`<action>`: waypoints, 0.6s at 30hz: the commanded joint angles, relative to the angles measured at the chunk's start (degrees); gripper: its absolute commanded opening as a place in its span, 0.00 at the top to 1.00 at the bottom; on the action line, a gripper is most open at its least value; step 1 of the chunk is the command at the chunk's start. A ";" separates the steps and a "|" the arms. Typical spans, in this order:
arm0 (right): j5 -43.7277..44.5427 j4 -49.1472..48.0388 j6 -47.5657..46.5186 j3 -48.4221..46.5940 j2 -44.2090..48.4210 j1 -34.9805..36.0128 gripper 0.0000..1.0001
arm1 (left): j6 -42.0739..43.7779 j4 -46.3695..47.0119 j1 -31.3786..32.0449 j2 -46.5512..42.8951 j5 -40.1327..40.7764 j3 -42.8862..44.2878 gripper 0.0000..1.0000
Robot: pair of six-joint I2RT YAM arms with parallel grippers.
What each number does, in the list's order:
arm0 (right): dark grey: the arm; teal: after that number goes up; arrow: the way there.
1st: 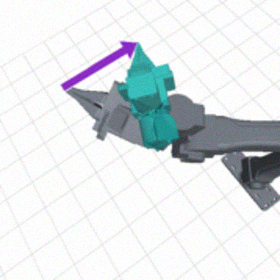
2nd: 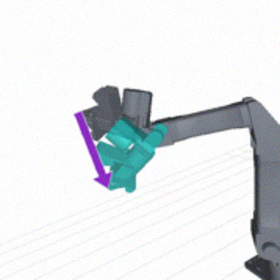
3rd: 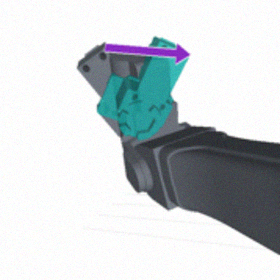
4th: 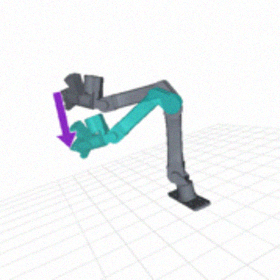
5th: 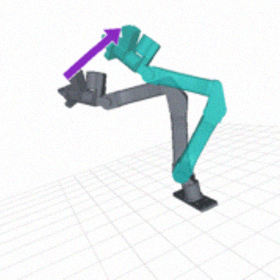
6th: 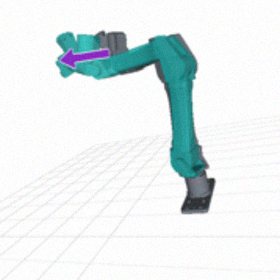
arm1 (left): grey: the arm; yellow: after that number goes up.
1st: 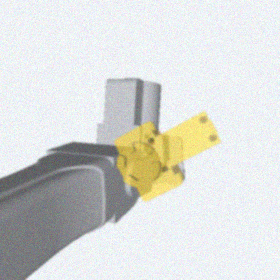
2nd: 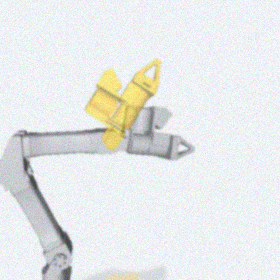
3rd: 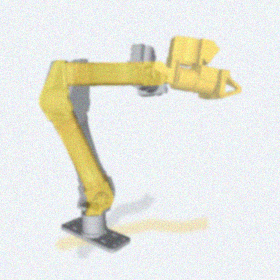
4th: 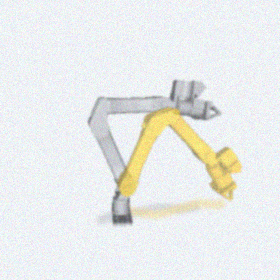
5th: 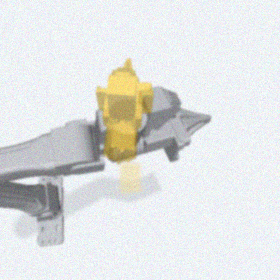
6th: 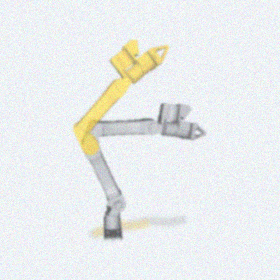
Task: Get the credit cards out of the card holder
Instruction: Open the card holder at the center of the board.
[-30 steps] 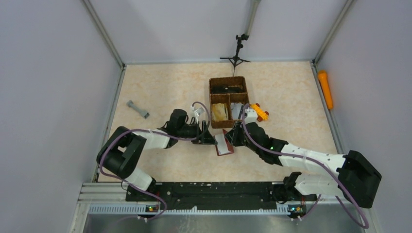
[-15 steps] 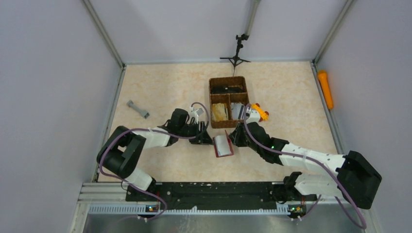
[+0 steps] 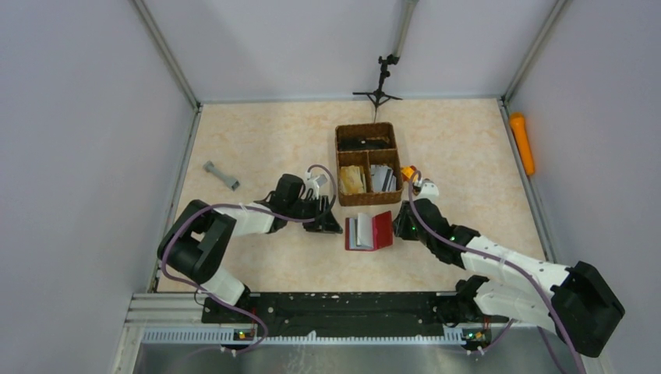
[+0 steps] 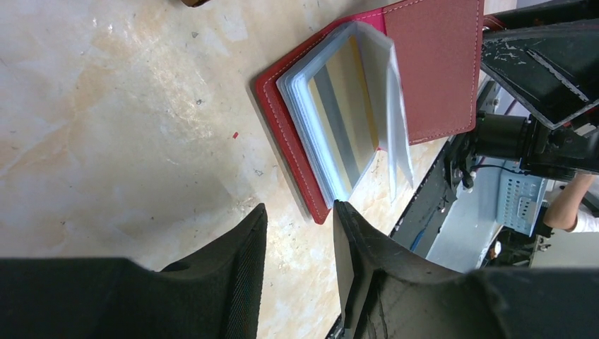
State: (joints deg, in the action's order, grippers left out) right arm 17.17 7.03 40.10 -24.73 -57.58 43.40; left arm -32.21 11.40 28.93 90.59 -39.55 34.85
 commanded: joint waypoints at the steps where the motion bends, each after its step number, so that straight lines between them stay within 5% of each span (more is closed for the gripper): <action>1: 0.90 2.43 -1.55 0.65 0.88 -0.97 0.67 | 1.98 -0.94 0.72 0.58 0.88 2.36 0.57; 6: -2.76 1.15 -3.07 0.65 -0.61 -1.28 0.56 | 3.73 -3.21 2.26 0.12 3.49 3.29 0.57; 18: -5.24 3.48 -4.52 -1.73 -10.21 -1.29 0.61 | 7.10 -6.10 6.54 -1.95 7.65 4.91 0.57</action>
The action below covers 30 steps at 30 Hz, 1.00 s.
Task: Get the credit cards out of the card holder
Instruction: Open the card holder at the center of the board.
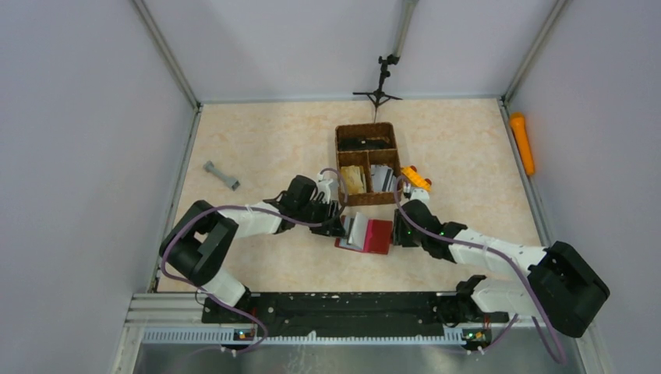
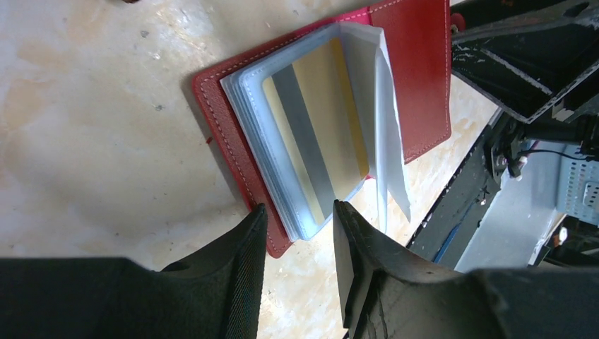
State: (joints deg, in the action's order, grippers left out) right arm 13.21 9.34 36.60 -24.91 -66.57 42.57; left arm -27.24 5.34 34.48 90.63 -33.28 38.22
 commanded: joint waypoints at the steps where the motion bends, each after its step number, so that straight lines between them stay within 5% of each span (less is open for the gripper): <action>1: -1.32 1.49 -1.19 -1.73 -1.24 -0.47 0.61 | 2.26 0.01 1.12 -2.07 1.37 1.53 0.57; 11: 0.36 9.06 -2.72 -6.52 6.58 -0.39 0.41 | 4.64 -4.06 3.83 -1.07 6.60 3.89 0.54; 24: -8.96 5.72 -2.21 -9.31 17.09 -0.03 0.38 | 5.10 -4.18 4.45 -1.18 6.91 4.09 0.52; 30: -17.85 -1.48 0.47 -10.19 14.57 0.05 0.48 | 4.94 -2.28 4.47 -1.74 3.57 3.56 0.50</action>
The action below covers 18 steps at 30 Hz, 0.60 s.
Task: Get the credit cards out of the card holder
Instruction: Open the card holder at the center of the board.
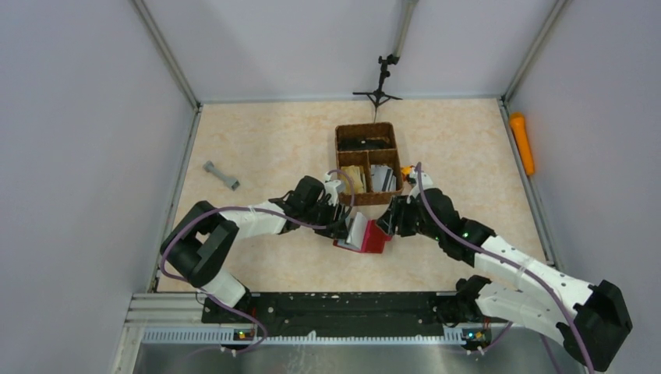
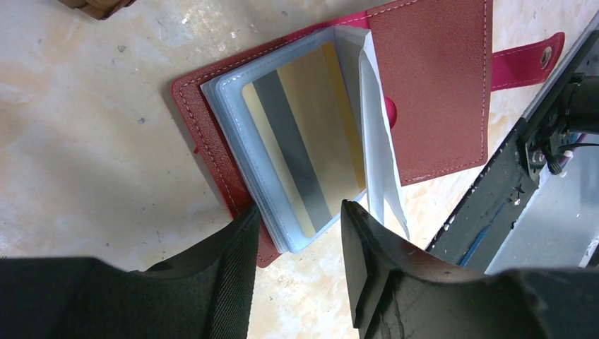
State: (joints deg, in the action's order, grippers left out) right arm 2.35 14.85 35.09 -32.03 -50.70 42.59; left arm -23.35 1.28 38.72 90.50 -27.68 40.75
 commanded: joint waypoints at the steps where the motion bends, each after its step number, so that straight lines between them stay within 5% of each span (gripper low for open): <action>1: -7.94 -8.59 2.55 -3.12 -2.13 0.15 0.49 | 0.96 1.95 0.22 -1.48 -2.38 0.93 0.49; 5: -9.61 -13.59 3.86 -4.45 -7.99 1.53 0.46 | 1.20 2.01 0.22 -1.96 -2.38 0.80 0.49; 10: 1.64 -7.13 2.38 -11.26 -17.02 7.04 0.23 | 1.38 2.41 0.22 -2.91 -1.97 0.21 0.45; 18: 11.59 -3.34 3.71 -14.56 -24.27 9.11 0.34 | 1.29 2.32 0.31 -2.62 -2.20 0.38 0.42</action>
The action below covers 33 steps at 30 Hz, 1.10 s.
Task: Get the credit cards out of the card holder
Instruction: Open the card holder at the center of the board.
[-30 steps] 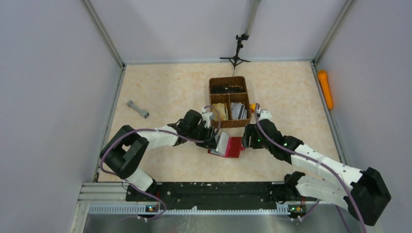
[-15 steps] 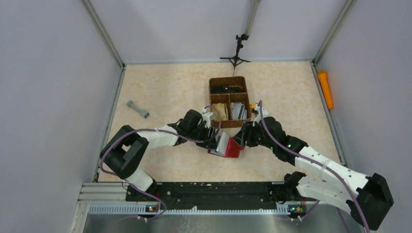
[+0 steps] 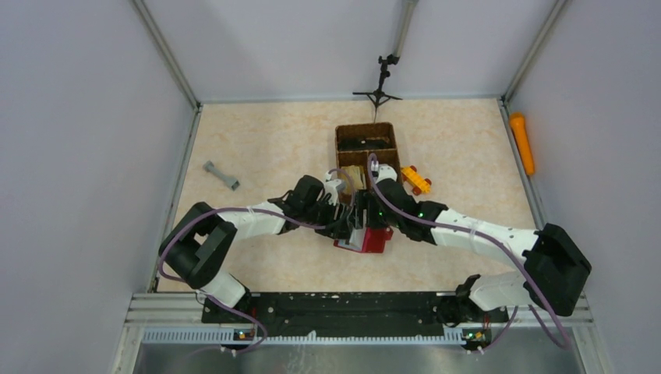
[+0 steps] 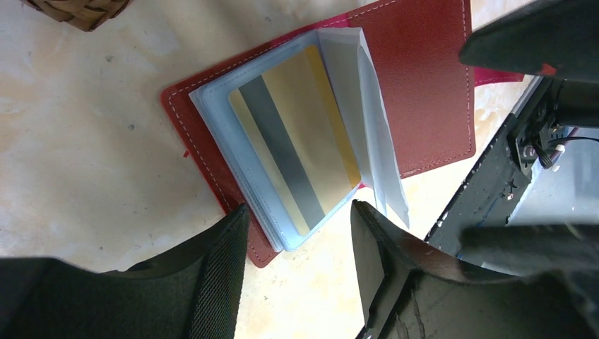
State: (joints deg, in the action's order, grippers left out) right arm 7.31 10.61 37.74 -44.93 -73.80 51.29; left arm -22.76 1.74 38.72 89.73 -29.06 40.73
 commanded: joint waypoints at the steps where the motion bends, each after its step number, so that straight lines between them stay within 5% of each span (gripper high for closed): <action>1: 7.10 0.37 1.23 -1.21 -1.17 0.41 0.36 | 0.70 1.87 0.27 -1.92 -0.78 0.39 0.42; 5: 7.90 -0.81 1.55 -0.44 -1.63 0.41 0.45 | 0.62 1.89 0.31 -1.85 -0.98 0.48 0.41; 18: 4.80 -3.77 1.40 -0.34 -7.05 0.42 0.44 | 0.63 2.04 0.30 -1.65 -1.02 0.43 0.41; 33: 16.02 13.69 -0.75 -2.59 -6.41 1.08 0.53 | 0.97 -3.15 0.39 1.65 3.93 2.87 0.41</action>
State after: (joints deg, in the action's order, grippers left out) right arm 20.03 20.69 37.63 -46.65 -84.36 51.66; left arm -22.63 1.04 38.81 89.84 -27.75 40.97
